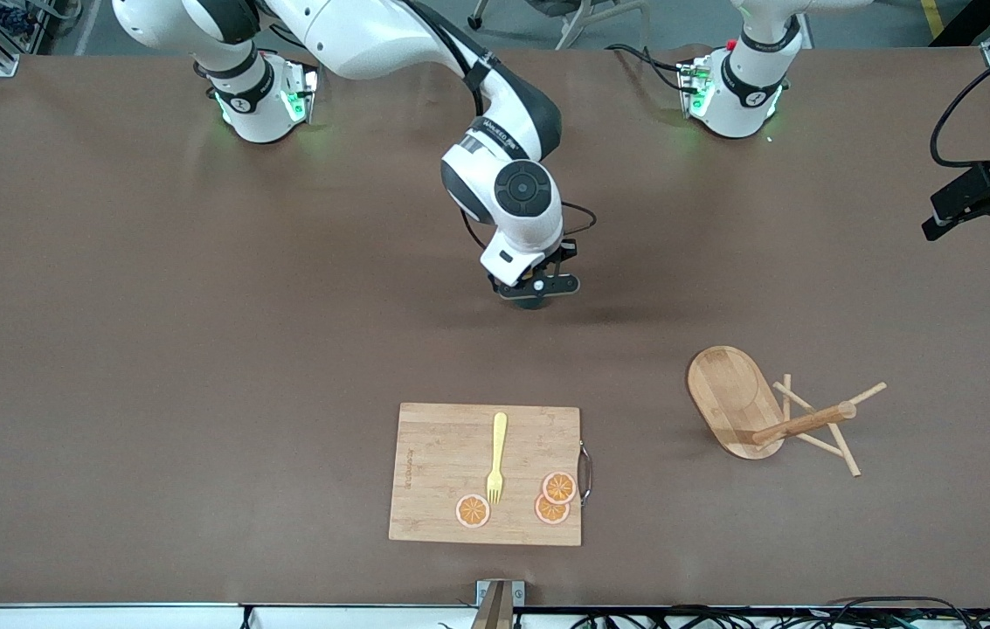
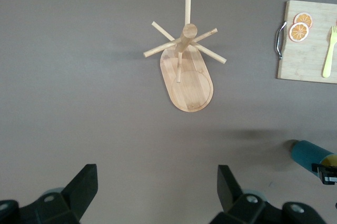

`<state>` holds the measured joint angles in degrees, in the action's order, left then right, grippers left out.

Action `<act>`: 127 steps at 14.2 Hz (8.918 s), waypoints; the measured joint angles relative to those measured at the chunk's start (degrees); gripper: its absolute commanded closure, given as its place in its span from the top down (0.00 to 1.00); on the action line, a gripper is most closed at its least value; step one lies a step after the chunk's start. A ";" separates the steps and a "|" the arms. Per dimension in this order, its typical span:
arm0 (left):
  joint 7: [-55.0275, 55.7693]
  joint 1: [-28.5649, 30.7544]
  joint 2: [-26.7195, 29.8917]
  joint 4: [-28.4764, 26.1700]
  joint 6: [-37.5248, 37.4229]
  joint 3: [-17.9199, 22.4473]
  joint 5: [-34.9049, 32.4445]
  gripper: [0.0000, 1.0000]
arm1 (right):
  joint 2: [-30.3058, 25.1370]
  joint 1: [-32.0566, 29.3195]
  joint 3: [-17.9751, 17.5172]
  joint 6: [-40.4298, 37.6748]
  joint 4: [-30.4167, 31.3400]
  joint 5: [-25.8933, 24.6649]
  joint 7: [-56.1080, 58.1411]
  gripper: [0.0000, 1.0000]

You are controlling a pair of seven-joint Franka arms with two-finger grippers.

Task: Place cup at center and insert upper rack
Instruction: 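Lower the mug onto the table center and open the right gripper, then retract the right gripper while the left gripper reaches toward the mug, then lower the left gripper onto the mug handle and close it, then lift the mug by its handle with the left gripper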

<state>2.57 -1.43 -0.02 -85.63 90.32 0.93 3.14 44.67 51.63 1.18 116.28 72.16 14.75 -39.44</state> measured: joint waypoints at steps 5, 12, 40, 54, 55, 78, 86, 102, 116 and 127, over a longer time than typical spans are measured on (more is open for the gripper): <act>0.00 -0.09 -0.01 0.00 0.00 -0.05 0.00 1.00 | 1.51 0.94 -0.02 -0.31 -1.00 -0.09 3.68 0.01; 0.00 -0.12 -0.04 0.00 0.00 -0.07 0.00 1.00 | 2.70 1.01 0.58 -0.71 -2.35 -0.22 2.73 1.00; 75.37 -46.36 -17.80 -1.79 17.30 -2.91 -11.93 1.00 | -23.45 -50.45 4.25 -37.52 -12.00 -12.44 31.75 1.00; 129.46 -66.43 -38.27 -5.93 23.58 -3.36 -54.96 0.98 | -37.62 -49.23 2.93 -26.13 9.00 -16.15 34.72 1.00; 131.12 -66.58 -39.36 -5.94 23.49 -3.35 -57.17 0.98 | -38.35 -48.52 2.90 -26.13 9.80 -16.98 34.74 1.00; 126.55 -67.59 -50.05 -3.60 21.65 -2.98 -71.13 1.00 | -40.26 -46.80 2.94 -26.11 12.59 -18.28 34.73 1.00; 126.51 -67.57 -52.33 -3.09 21.36 -2.46 -74.78 1.00 | -40.26 -46.80 2.94 -27.00 12.59 -18.28 34.73 1.00; 125.47 -67.33 -52.77 -2.57 22.14 0.02 -75.75 0.87 | -40.34 -46.92 3.17 -26.96 12.12 -18.28 34.69 1.00; 125.46 -66.83 -54.42 -1.22 22.22 0.12 -75.76 0.39 | -40.46 -50.69 3.95 -26.90 11.66 -13.63 35.97 1.00; 126.97 -66.24 -54.39 0.24 22.33 0.08 -74.66 0.00 | -40.84 -51.13 3.30 -25.18 12.88 -13.09 41.41 1.00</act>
<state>129.55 -67.67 -54.41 -85.40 112.65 1.01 -71.52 3.82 0.50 4.48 91.10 85.04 1.66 1.97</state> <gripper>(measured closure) 0.934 0.000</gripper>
